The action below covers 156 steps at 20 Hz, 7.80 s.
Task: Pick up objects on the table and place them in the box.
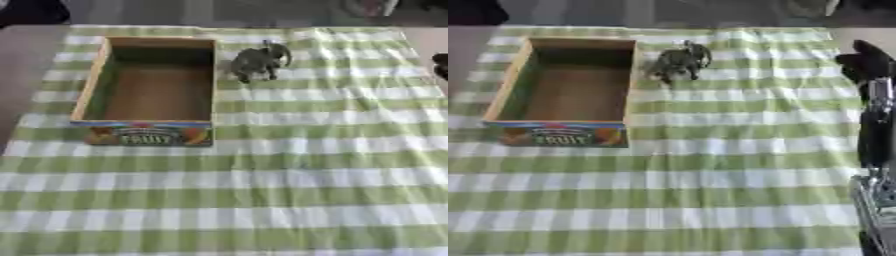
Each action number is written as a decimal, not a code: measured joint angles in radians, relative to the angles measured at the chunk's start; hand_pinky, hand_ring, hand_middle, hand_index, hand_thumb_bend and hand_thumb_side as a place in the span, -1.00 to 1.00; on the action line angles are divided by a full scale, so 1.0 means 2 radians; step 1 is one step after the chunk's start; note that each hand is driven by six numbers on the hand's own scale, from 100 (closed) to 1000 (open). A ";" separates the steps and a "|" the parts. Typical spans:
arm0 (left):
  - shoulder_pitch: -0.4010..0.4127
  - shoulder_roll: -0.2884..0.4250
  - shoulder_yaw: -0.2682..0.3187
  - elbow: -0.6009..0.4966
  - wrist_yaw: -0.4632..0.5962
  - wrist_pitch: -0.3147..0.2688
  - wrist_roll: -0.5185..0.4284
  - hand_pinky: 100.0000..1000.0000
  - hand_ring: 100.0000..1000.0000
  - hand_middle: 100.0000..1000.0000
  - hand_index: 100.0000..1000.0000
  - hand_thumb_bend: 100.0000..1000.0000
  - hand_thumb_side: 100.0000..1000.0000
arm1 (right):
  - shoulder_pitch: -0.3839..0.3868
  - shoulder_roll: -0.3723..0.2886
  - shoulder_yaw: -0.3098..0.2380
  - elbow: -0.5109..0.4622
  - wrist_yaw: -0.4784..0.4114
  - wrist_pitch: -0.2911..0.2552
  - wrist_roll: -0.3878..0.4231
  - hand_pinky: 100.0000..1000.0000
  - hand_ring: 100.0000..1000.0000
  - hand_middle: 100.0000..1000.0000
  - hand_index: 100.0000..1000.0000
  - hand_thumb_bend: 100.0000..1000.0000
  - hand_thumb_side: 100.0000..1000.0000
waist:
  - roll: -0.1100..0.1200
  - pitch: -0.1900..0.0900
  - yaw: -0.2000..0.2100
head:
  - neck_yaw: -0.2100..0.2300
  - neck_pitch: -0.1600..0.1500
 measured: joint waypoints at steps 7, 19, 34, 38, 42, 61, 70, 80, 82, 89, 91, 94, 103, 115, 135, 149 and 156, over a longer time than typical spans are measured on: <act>0.000 0.000 0.000 0.000 0.000 0.001 -0.001 -0.52 -0.44 0.20 -0.23 -1.00 0.48 | -0.003 -0.002 0.000 0.000 0.000 -0.001 -0.001 0.69 0.64 0.32 0.72 -1.00 1.00 | 0.000 0.000 0.000 | 0.001 0.000; 0.000 0.000 -0.001 0.000 0.001 0.000 -0.005 -0.53 -0.45 0.20 -0.25 -1.00 0.48 | -0.101 -0.115 0.041 0.000 0.042 -0.013 0.025 0.73 0.73 0.48 0.80 -1.00 0.99 | -0.005 0.006 0.008 | -0.005 0.009; -0.001 0.000 -0.007 0.000 0.004 -0.002 -0.016 -0.54 -0.46 0.20 -0.28 -1.00 0.49 | -0.234 -0.304 0.082 0.022 0.036 0.054 0.139 0.83 0.85 0.69 0.95 -1.00 0.98 | -0.007 0.023 0.023 | -0.014 -0.009; -0.001 0.000 -0.009 0.000 0.004 -0.001 -0.019 -0.54 -0.46 0.20 -0.28 -1.00 0.48 | -0.283 -0.314 0.104 0.079 0.066 0.039 0.210 0.87 0.88 0.74 1.00 -1.00 0.88 | -0.010 0.024 0.026 | -0.018 -0.013; -0.001 0.001 -0.010 0.000 0.005 0.000 -0.020 -0.54 -0.46 0.20 -0.29 -1.00 0.48 | -0.332 -0.313 0.124 0.146 0.103 0.006 0.280 0.90 0.91 0.74 1.00 -1.00 0.80 | -0.013 0.025 0.029 | -0.021 -0.017; 0.000 0.001 -0.013 0.000 0.009 0.003 -0.027 -0.54 -0.46 0.20 -0.30 -1.00 0.50 | -0.460 -0.236 0.173 0.347 0.254 -0.100 0.455 0.99 1.00 0.88 1.00 -0.20 0.04 | -0.021 0.031 0.043 | -0.032 -0.028; -0.001 0.001 -0.015 0.000 0.009 0.003 -0.032 -0.55 -0.47 0.21 -0.31 -1.00 0.50 | -0.492 -0.193 0.187 0.406 0.329 -0.098 0.465 0.98 1.00 0.92 1.00 0.04 0.05 | -0.022 0.038 0.051 | -0.039 -0.035; -0.004 0.000 -0.016 0.000 0.013 0.003 -0.035 -0.54 -0.47 0.21 -0.32 -1.00 0.51 | -0.505 -0.153 0.194 0.464 0.419 -0.083 0.435 0.98 1.00 0.94 1.00 0.09 0.16 | -0.025 0.045 0.062 | -0.047 -0.041; -0.005 0.000 -0.016 0.000 0.013 0.003 -0.035 -0.54 -0.47 0.21 -0.32 -1.00 0.51 | -0.508 -0.148 0.193 0.474 0.436 -0.073 0.419 0.97 1.00 0.94 1.00 0.02 0.17 | -0.025 0.047 0.065 | -0.050 -0.043; -0.008 0.000 -0.016 0.000 0.013 0.003 -0.038 -0.54 -0.47 0.21 -0.32 -1.00 0.51 | -0.515 -0.143 0.184 0.496 0.477 -0.052 0.381 0.97 1.00 0.95 1.00 -0.12 0.22 | -0.029 0.052 0.071 | -0.056 -0.048; -0.009 0.000 -0.018 0.000 0.013 0.003 -0.039 -0.54 -0.47 0.21 -0.32 -1.00 0.51 | -0.517 -0.141 0.183 0.499 0.485 -0.047 0.374 0.97 1.00 0.96 1.00 -0.11 0.21 | -0.029 0.054 0.073 | -0.057 -0.051; -0.011 0.000 -0.019 0.000 0.013 0.002 -0.040 -0.55 -0.47 0.21 -0.33 -1.00 0.52 | -0.517 -0.141 0.182 0.505 0.498 -0.043 0.370 0.96 1.00 0.95 1.00 -0.11 0.19 | -0.031 0.057 0.076 | -0.058 -0.054; -0.013 0.000 -0.019 0.000 0.013 0.001 -0.042 -0.55 -0.47 0.21 -0.34 -1.00 0.52 | -0.521 -0.139 0.179 0.517 0.526 -0.042 0.369 0.96 1.00 0.92 1.00 -0.22 0.16 | -0.037 0.066 0.084 | -0.063 -0.059; -0.014 0.000 -0.019 0.000 0.013 0.001 -0.043 -0.55 -0.48 0.21 -0.35 -1.00 0.53 | -0.522 -0.136 0.175 0.534 0.567 -0.038 0.344 0.93 0.94 0.75 0.86 -0.57 -0.05 | -0.040 0.070 0.087 | -0.070 -0.064; -0.013 0.000 -0.019 0.000 0.013 0.004 -0.044 -0.54 -0.47 0.21 -0.35 -1.00 0.53 | -0.526 -0.132 0.179 0.533 0.534 -0.053 0.339 0.89 0.85 0.42 0.55 -0.94 -0.37 | -0.040 0.067 0.083 | -0.069 -0.061; -0.013 0.000 -0.019 0.000 0.013 0.008 -0.043 -0.53 -0.46 0.21 -0.33 -1.00 0.52 | -0.526 -0.131 0.183 0.517 0.511 -0.042 0.316 0.82 0.74 0.10 0.32 -1.00 -0.57 | -0.037 0.053 0.080 | -0.069 -0.059; -0.013 0.000 -0.019 0.000 0.014 0.010 -0.041 -0.52 -0.45 0.20 -0.30 -1.00 0.58 | -0.535 -0.131 0.192 0.492 0.489 -0.045 0.317 0.82 0.74 0.11 0.32 -1.00 -0.11 | -0.035 0.037 0.077 | -0.071 -0.051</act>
